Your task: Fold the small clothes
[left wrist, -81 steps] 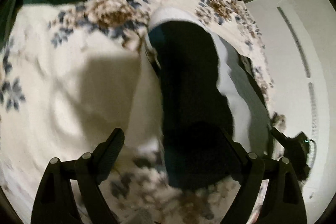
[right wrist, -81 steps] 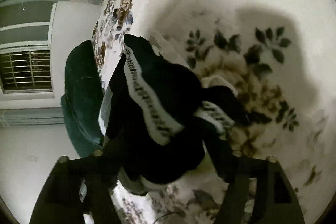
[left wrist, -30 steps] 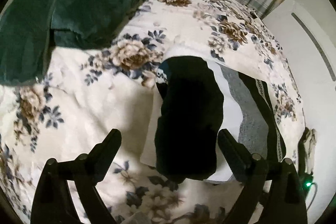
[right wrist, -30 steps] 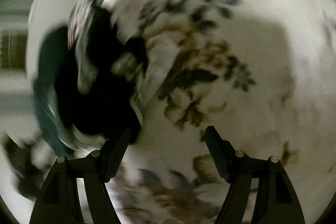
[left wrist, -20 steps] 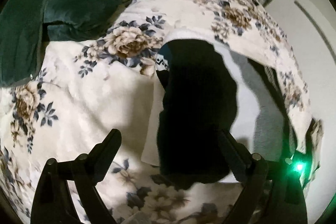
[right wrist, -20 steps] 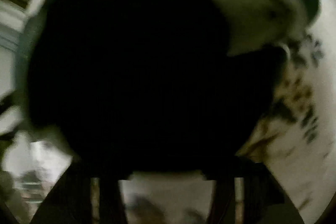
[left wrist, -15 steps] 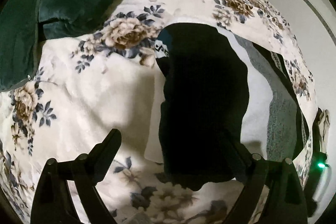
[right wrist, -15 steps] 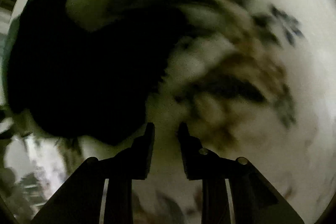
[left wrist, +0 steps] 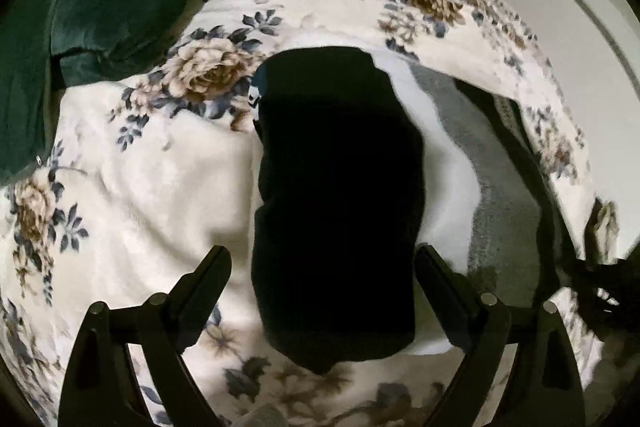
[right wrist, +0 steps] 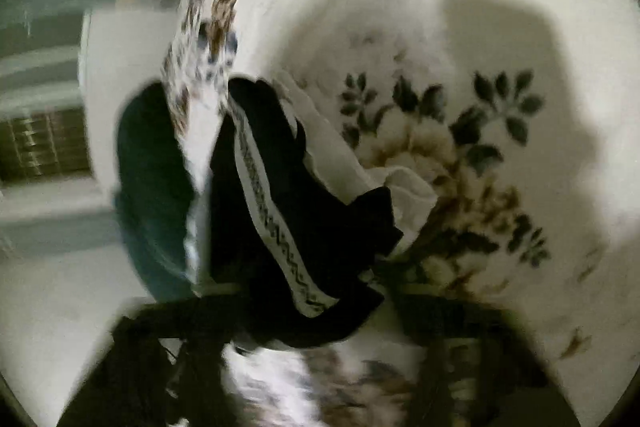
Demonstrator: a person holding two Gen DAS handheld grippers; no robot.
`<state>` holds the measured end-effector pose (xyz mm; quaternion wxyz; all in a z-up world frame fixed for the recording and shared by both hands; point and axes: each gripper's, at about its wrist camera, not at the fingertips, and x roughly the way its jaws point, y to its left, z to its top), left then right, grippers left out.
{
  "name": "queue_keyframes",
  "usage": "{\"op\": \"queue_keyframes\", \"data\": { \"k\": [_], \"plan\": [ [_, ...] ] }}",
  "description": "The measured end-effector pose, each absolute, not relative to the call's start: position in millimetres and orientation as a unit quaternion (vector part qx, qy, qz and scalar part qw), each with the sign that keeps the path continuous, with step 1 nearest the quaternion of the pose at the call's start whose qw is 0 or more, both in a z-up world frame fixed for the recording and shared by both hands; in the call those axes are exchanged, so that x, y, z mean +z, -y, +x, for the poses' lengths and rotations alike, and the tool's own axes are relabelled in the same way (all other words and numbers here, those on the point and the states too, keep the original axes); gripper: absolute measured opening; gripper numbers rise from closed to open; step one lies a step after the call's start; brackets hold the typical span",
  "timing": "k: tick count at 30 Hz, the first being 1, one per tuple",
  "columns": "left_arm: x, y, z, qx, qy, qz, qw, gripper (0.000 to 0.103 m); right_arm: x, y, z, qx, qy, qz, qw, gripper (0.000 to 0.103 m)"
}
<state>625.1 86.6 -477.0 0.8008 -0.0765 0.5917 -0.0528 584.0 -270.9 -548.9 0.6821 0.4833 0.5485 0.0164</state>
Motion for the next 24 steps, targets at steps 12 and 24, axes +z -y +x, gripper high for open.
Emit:
{"op": "queue_keyframes", "data": {
  "k": [12,24],
  "plan": [
    [-493.3,-104.1,610.5,-0.045,-0.618,-0.101,0.778,0.094,-548.4,245.0,551.6,-0.045,-0.613,0.369,0.697,0.013],
    [-441.5,-93.0,651.8,-0.02,-0.571,-0.065,0.818,0.094,-468.3,225.4,585.7,-0.065,-0.57,0.238,0.784,0.073]
  ]
}}
